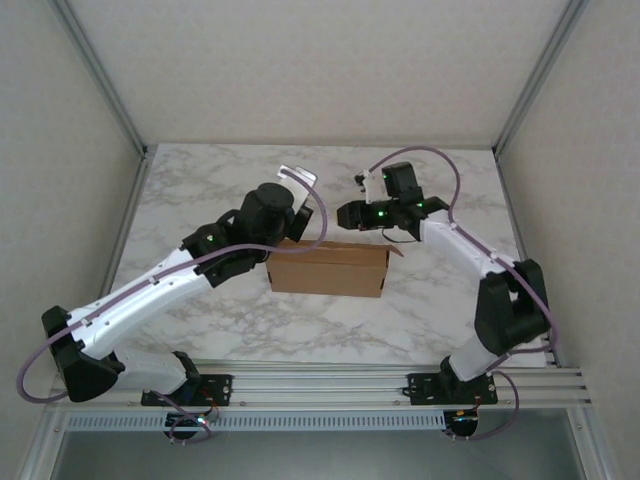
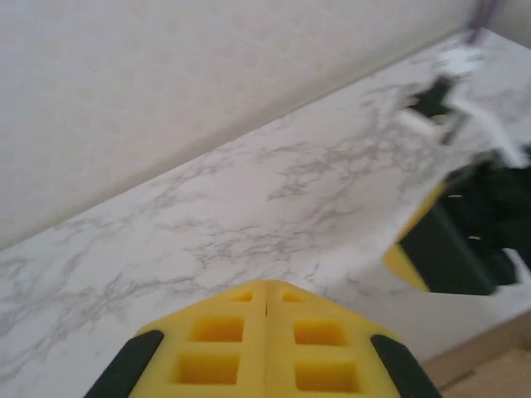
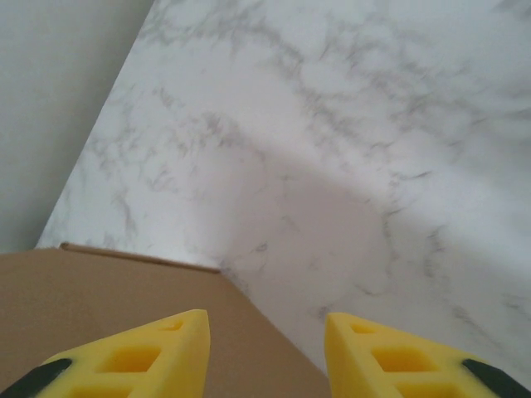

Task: Fold the paper box

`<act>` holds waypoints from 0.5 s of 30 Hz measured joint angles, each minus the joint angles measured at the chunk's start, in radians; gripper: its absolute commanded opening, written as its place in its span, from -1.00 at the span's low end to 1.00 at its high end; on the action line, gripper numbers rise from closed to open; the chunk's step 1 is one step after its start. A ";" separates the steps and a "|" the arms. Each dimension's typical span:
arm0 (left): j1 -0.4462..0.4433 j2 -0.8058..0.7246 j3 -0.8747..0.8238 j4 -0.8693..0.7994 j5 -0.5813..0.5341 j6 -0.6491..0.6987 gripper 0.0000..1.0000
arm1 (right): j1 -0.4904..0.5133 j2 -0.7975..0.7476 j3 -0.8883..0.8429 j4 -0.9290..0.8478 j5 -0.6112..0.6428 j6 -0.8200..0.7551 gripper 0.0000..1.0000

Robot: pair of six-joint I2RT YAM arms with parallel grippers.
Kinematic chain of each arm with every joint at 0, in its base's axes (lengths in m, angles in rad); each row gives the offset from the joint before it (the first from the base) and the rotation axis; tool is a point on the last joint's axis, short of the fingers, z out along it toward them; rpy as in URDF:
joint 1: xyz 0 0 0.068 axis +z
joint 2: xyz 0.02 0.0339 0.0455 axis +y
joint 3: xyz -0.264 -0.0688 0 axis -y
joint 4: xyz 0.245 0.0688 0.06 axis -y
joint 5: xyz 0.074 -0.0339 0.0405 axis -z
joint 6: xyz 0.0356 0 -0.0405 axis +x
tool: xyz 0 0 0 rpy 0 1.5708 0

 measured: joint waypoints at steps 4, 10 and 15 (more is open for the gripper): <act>0.069 -0.135 -0.140 0.060 -0.002 -0.020 -1.00 | 0.004 -0.184 -0.022 -0.056 0.188 -0.019 -0.04; 0.193 -0.354 -0.278 0.111 0.032 -0.026 -0.26 | 0.006 -0.451 -0.054 -0.147 0.346 -0.204 0.17; 0.209 -0.369 -0.354 0.132 0.145 0.035 0.10 | 0.011 -0.668 -0.173 -0.229 0.352 -0.459 0.19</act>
